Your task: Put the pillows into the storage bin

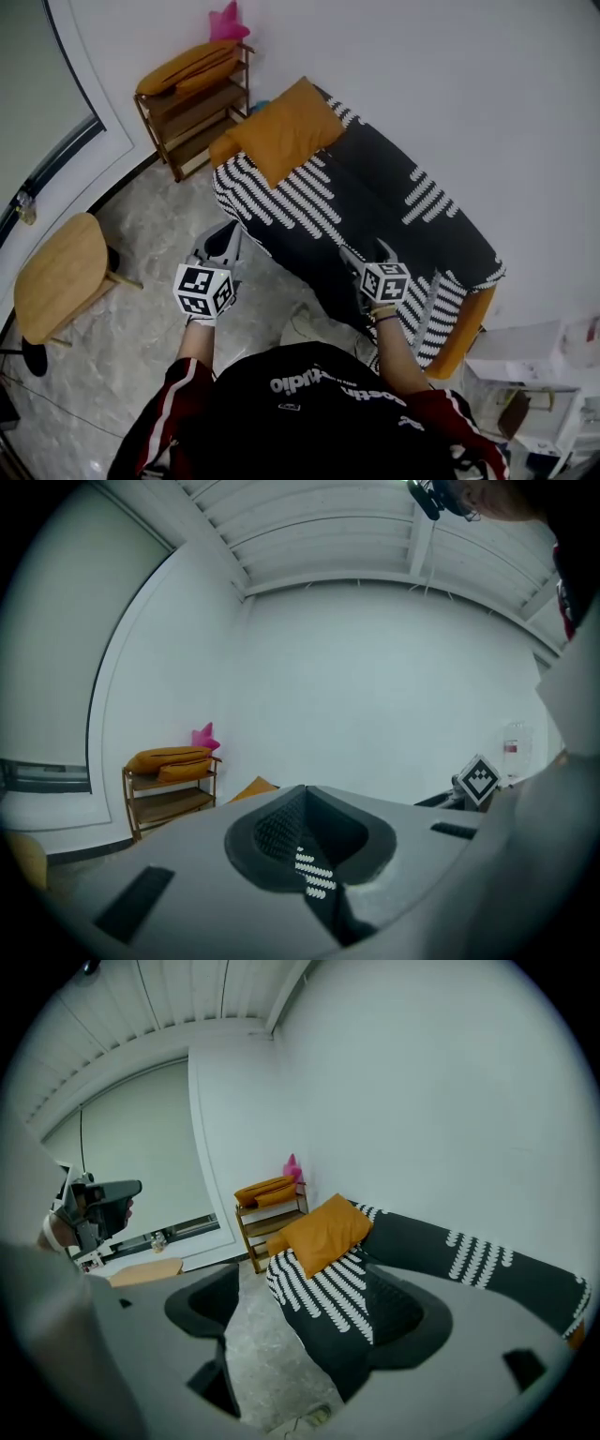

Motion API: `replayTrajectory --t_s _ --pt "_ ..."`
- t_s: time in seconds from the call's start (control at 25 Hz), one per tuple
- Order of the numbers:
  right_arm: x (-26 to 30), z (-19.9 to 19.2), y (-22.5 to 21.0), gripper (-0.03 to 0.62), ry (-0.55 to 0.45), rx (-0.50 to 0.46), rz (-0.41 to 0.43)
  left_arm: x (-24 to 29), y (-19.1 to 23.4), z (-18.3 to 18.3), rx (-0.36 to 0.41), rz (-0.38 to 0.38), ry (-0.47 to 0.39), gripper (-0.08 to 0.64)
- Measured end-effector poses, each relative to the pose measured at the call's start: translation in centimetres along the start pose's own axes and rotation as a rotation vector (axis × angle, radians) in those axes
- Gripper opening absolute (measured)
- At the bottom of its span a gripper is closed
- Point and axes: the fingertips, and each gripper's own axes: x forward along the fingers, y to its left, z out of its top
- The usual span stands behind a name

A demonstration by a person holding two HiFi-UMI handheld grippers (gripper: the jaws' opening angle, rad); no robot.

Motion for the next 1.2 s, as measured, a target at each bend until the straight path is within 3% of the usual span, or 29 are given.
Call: replayTrajectory --t_s 0.16,0.28,0.56,0.68,0.92,1.12,1.2 --pt "2.6 2.5 -0.5 0.410 -0.022 -0.016 0.020 2.3 1.2 1.4 0.020 0.022 0.003 0.003" --pt "3.9 5.2 -1.9 0.357 -0.067 -0.051 0.031 4.9 1.2 2.7 0.040 0.035 -0.007 0.003" --pt "4.5 11.7 -2.3 0.122 -0.201 -0.132 0.143 10.0 -0.3 3.9 0.084 0.023 0.001 0.003" --pt "4.3 13.2 -2.1 0.003 -0.250 -0.114 0.193 11.4 -0.7 3.7 0.081 0.017 0.012 0.003" --pt "4.4 14.5 -1.8 0.003 -0.286 -0.117 0.264 13.4 -0.7 3.7 0.094 0.049 0.045 0.003" --pt "4.8 15.0 -2.3 0.003 -0.305 -0.084 0.300 15.1 -1.9 4.9 0.149 0.037 0.036 0.005" --pt "5.0 15.3 -2.3 0.003 -0.314 -0.077 0.317 15.5 -2.5 5.5 0.165 0.026 0.028 0.065"
